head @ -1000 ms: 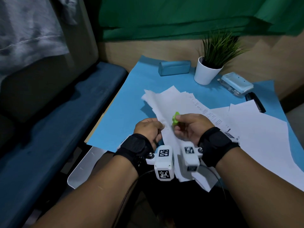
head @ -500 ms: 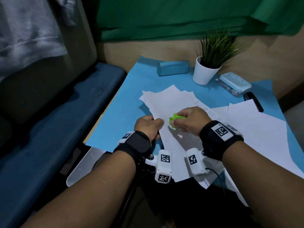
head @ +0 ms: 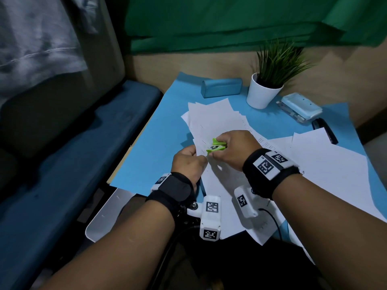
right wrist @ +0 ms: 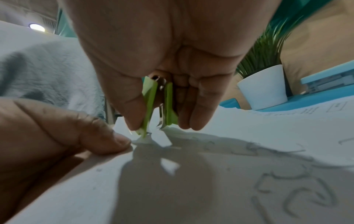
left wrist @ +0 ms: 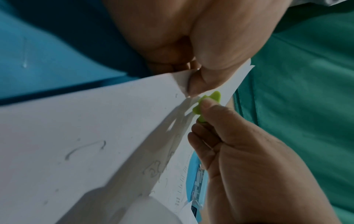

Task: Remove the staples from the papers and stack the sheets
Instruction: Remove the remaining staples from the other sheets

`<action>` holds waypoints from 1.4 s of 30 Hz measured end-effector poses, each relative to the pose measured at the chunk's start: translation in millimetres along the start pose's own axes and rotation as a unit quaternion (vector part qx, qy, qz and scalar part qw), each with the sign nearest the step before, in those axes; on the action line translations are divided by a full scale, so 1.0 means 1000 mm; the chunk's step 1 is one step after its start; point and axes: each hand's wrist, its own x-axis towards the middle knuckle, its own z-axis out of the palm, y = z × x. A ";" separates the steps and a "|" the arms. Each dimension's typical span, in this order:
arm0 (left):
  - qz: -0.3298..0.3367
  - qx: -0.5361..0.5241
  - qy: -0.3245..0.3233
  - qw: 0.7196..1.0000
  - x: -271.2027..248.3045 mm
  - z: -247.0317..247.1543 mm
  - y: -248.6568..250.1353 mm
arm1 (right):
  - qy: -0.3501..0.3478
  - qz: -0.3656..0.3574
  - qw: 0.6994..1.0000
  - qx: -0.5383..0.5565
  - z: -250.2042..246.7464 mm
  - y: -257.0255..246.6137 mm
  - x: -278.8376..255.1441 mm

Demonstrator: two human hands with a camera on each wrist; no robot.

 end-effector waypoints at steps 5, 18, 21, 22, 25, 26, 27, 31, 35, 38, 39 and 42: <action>0.006 0.015 0.005 1.000 0.001 -0.002 -0.002 | -0.007 -0.016 1.000 -0.019 -0.004 -0.004 0.000; 0.024 0.051 0.028 0.998 0.003 0.000 -0.001 | 0.005 0.000 1.000 0.008 -0.003 -0.007 -0.002; 0.025 0.053 0.048 0.997 0.005 0.001 -0.001 | 0.000 0.002 1.000 0.004 -0.004 -0.008 -0.001; 0.023 0.050 0.052 0.997 0.004 0.002 -0.001 | -0.004 -0.004 1.000 -0.002 -0.004 -0.009 -0.002; 0.019 0.044 0.059 0.997 0.004 0.001 -0.003 | -0.016 -0.018 1.000 -0.004 -0.005 -0.011 -0.003; 0.015 0.037 0.060 0.997 0.006 0.000 -0.004 | -0.019 -0.009 1.000 0.018 -0.003 -0.009 -0.001; 0.006 0.030 0.066 0.997 0.008 -0.001 -0.006 | -0.018 0.011 0.998 0.059 0.000 -0.006 0.000; -0.036 0.026 0.091 0.995 0.008 0.004 -0.002 | -0.029 0.118 0.943 0.309 0.011 0.006 0.000; -0.076 0.011 0.098 0.992 0.011 -0.001 -0.004 | -0.045 0.212 0.800 0.559 0.013 0.020 -0.008; -0.078 0.015 0.088 0.993 0.010 -0.001 -0.006 | -0.051 0.205 0.827 0.521 0.013 0.027 -0.010; -0.070 0.012 0.078 0.994 0.007 -0.001 -0.004 | -0.054 0.185 0.859 0.475 0.013 0.026 -0.009; -0.062 0.004 0.036 0.997 0.002 0.000 -0.001 | -0.039 0.086 0.964 0.250 0.004 0.015 -0.004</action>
